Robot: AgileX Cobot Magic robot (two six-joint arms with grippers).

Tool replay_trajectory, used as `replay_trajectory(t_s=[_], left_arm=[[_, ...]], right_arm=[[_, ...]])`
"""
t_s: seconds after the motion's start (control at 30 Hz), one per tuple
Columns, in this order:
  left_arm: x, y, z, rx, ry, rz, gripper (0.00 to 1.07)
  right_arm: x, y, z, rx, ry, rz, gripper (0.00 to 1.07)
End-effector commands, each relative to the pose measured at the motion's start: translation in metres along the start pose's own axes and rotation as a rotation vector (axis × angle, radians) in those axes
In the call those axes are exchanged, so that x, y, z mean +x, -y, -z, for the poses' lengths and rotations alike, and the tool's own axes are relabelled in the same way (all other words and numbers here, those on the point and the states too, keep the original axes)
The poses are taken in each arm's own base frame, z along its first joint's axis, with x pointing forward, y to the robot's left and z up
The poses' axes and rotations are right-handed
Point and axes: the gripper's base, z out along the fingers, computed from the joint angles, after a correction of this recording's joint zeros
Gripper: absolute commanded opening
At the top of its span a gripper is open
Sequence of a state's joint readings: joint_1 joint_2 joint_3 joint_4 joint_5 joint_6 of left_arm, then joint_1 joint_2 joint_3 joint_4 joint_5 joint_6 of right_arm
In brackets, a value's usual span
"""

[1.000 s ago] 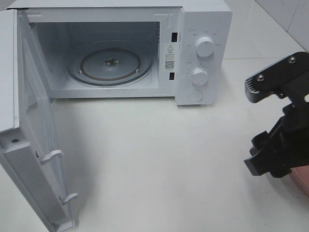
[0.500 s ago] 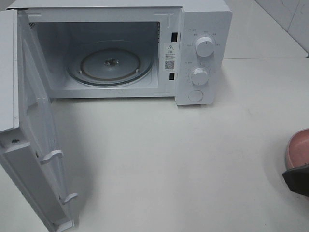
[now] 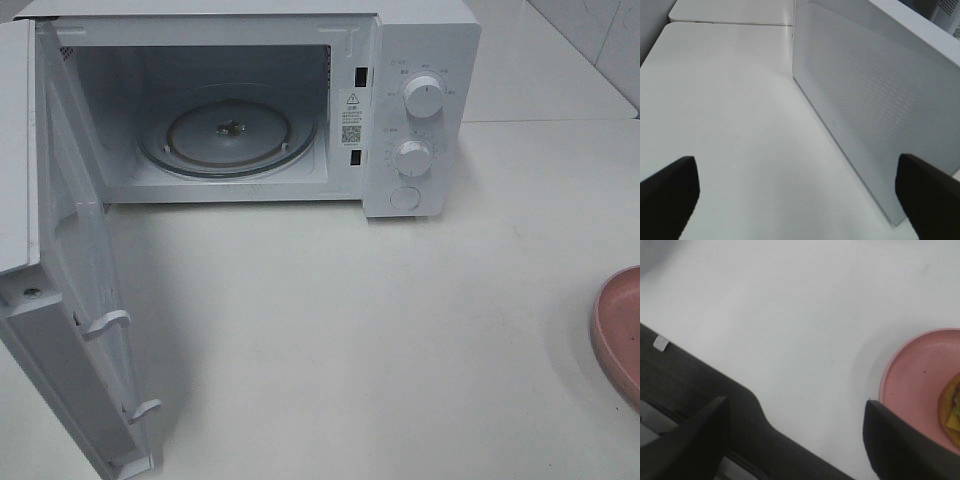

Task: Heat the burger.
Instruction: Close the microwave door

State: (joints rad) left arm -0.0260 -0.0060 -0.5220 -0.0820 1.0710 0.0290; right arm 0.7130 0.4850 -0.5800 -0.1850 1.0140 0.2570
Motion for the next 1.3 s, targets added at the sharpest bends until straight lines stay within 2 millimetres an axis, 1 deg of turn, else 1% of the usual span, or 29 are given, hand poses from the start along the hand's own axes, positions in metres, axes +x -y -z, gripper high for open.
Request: replay_trajectory(t_s=[0.03, 0.07, 0.13, 0.2, 0.23, 0.37, 0.4, 0.47, 0.5, 0.87, 1.3], left_arm=[[0.003, 0.0, 0.001, -0.003, 0.011, 0.007, 1.02], [0.003, 0.0, 0.001, -0.003, 0.011, 0.007, 1.02], [0.003, 0.0, 0.001, -0.003, 0.011, 0.007, 1.02], [0.003, 0.0, 0.001, -0.003, 0.011, 0.007, 1.02], [0.003, 0.0, 0.001, -0.003, 0.011, 0.007, 1.02], [0.003, 0.0, 0.001, -0.003, 0.011, 0.007, 1.02], [0.003, 0.0, 0.001, -0.003, 0.011, 0.007, 1.02], [0.003, 0.0, 0.001, -0.003, 0.011, 0.007, 1.02], [0.003, 0.0, 0.001, -0.003, 0.011, 0.007, 1.02], [0.003, 0.0, 0.001, -0.003, 0.011, 0.007, 1.02], [0.002, 0.0, 0.001, -0.003, 0.007, 0.007, 1.02]], right_arm=[[0.012, 0.009, 0.009, 0.067, 0.046, -0.057, 0.71], [0.012, 0.009, 0.009, 0.067, 0.046, -0.057, 0.71], [0.022, 0.012, 0.012, 0.092, 0.082, -0.095, 0.71], [0.026, 0.012, 0.013, 0.098, 0.095, -0.112, 0.71], [0.031, 0.011, 0.014, 0.107, 0.133, -0.153, 0.71], [0.037, 0.011, 0.018, 0.129, 0.201, -0.212, 0.71], [0.042, 0.011, 0.021, 0.163, 0.245, -0.247, 0.71], [0.043, 0.011, 0.023, 0.177, 0.27, -0.26, 0.71], [0.047, 0.011, 0.027, 0.211, 0.302, -0.288, 0.71], [0.066, 0.004, 0.042, 0.359, 0.453, -0.341, 0.71], [0.066, 0.003, 0.042, 0.376, 0.45, -0.354, 0.71]])
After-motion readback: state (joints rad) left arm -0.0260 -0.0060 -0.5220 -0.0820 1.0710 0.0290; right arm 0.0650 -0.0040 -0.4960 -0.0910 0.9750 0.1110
